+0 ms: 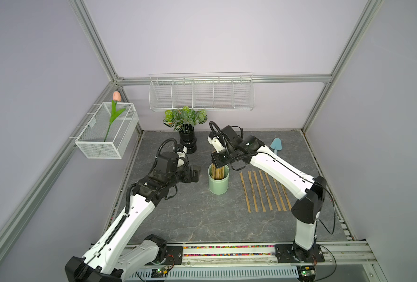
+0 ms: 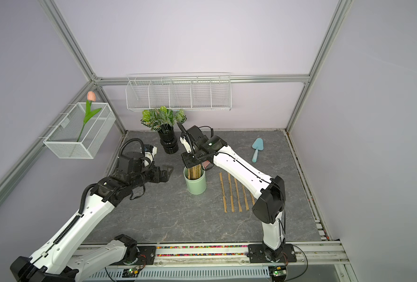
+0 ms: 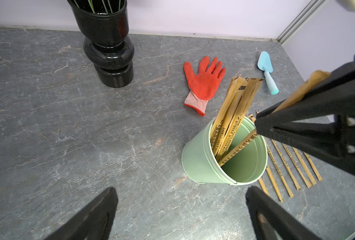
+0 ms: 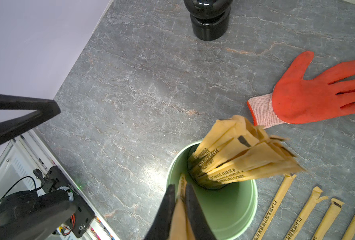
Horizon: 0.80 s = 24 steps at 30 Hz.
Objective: Take the straws out of the storage container
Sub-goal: Pick up the straw from the container.
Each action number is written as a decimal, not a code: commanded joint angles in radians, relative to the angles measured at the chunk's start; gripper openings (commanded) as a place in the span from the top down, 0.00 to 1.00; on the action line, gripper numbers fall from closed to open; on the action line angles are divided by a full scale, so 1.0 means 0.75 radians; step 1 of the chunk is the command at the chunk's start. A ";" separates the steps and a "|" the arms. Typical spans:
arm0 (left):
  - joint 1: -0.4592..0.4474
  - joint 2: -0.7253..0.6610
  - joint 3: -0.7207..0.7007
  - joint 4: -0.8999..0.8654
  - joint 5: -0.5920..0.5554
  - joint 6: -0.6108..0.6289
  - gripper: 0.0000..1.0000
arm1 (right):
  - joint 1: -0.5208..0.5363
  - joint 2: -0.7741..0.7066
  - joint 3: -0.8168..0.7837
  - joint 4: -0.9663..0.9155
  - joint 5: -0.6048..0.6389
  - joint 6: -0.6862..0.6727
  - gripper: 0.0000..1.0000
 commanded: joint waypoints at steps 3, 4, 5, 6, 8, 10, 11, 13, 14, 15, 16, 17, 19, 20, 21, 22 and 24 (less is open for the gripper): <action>-0.006 0.004 0.015 -0.020 0.004 0.005 0.00 | -0.013 -0.046 0.027 -0.097 0.088 -0.027 0.86; -0.006 0.005 0.015 -0.020 0.006 0.006 0.00 | -0.018 -0.049 0.029 -0.115 0.105 -0.027 0.86; -0.006 0.008 0.015 -0.020 0.005 0.006 0.00 | -0.024 -0.054 0.025 -0.128 0.113 -0.028 0.86; -0.006 0.008 0.015 -0.020 0.008 0.006 0.00 | -0.027 -0.060 0.018 -0.133 0.119 -0.029 0.86; -0.006 0.010 0.015 -0.020 0.008 0.005 0.00 | -0.035 -0.075 0.006 -0.138 0.122 -0.029 0.86; -0.006 0.012 0.015 -0.020 0.011 0.006 0.00 | -0.043 -0.086 0.004 -0.151 0.122 -0.021 0.86; -0.006 0.012 0.015 -0.018 0.011 0.006 0.00 | -0.049 -0.090 0.006 -0.157 0.120 -0.018 0.86; -0.006 0.014 0.015 -0.018 0.010 0.006 0.00 | -0.056 -0.104 0.005 -0.158 0.111 -0.016 0.86; -0.006 0.015 0.015 -0.020 0.010 0.006 0.00 | -0.060 -0.110 0.005 -0.157 0.103 -0.013 0.86; -0.006 0.015 0.015 -0.018 0.011 0.004 0.00 | -0.065 -0.117 0.006 -0.158 0.090 -0.011 0.86; -0.006 0.016 0.015 -0.020 0.011 0.004 0.00 | -0.070 -0.126 0.006 -0.157 0.076 -0.009 0.86; -0.006 0.017 0.015 -0.020 0.010 0.004 0.00 | -0.074 -0.136 0.006 -0.154 0.065 -0.008 0.86; -0.006 0.019 0.016 -0.018 0.013 0.004 0.00 | -0.089 -0.159 0.008 -0.153 0.045 -0.005 0.86; -0.006 0.019 0.015 -0.018 0.012 0.005 0.00 | -0.099 -0.173 0.008 -0.152 0.029 -0.003 0.86; -0.006 0.019 0.015 -0.018 0.013 0.004 0.00 | -0.111 -0.188 0.003 -0.147 0.009 0.000 0.86; -0.006 0.019 0.015 -0.018 0.012 0.004 0.00 | -0.128 -0.205 0.000 -0.137 -0.020 0.005 0.86; -0.006 0.018 0.015 -0.018 0.015 0.004 0.00 | -0.162 -0.243 -0.017 -0.115 -0.082 0.015 0.86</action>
